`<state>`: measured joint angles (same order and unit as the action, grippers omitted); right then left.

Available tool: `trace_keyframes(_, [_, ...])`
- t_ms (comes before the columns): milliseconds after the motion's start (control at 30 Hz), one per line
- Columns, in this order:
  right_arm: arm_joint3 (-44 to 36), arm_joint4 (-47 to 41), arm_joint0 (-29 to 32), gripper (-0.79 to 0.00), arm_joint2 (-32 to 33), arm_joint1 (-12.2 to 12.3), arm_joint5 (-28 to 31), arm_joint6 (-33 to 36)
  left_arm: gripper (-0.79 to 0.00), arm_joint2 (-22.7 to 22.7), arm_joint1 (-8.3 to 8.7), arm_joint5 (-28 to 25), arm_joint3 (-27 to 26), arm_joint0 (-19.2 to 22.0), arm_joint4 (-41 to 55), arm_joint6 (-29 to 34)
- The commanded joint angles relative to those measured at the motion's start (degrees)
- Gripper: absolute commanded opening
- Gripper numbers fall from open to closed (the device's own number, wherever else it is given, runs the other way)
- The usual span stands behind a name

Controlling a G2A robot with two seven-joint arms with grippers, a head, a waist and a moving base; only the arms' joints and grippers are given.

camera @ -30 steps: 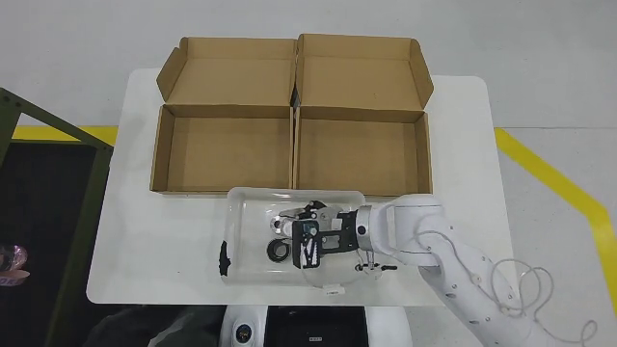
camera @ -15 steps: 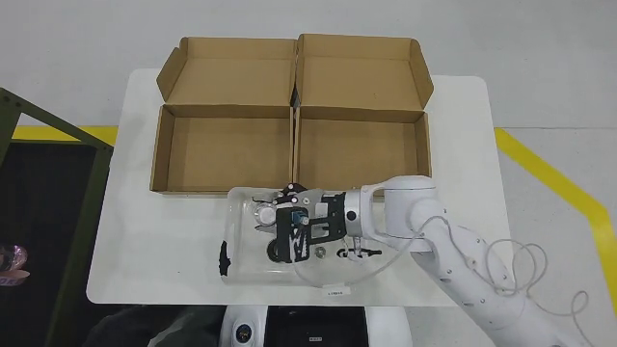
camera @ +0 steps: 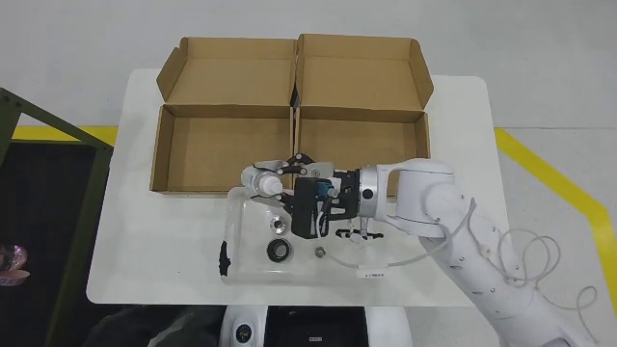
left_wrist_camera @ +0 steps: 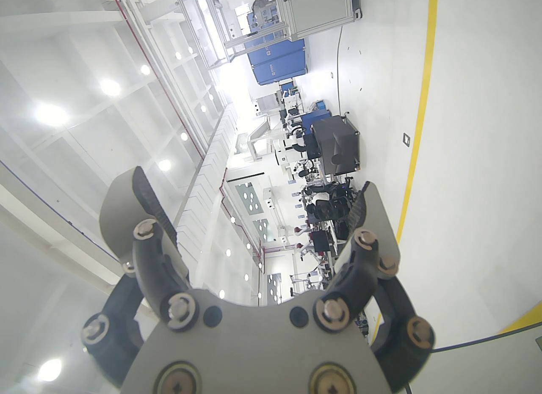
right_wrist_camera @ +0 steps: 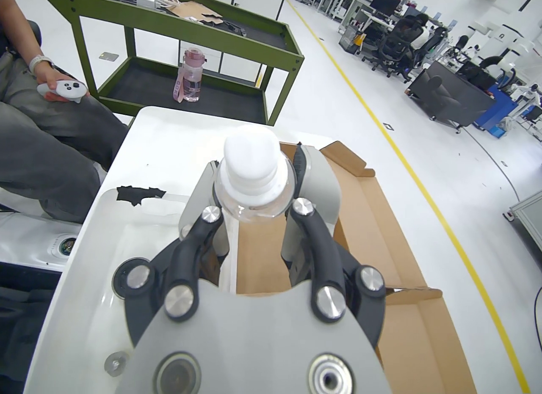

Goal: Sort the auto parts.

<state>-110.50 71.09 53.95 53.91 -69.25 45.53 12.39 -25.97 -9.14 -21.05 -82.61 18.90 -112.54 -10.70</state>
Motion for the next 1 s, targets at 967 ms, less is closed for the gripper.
trace_keyframes(967, [13.6, -8.6, -2.5, -0.785, 5.6, -0.3, -7.3, -1.2, 0.0, 0.0, 0.0, 0.0, 0.0, 0.0, 0.0, 0.0])
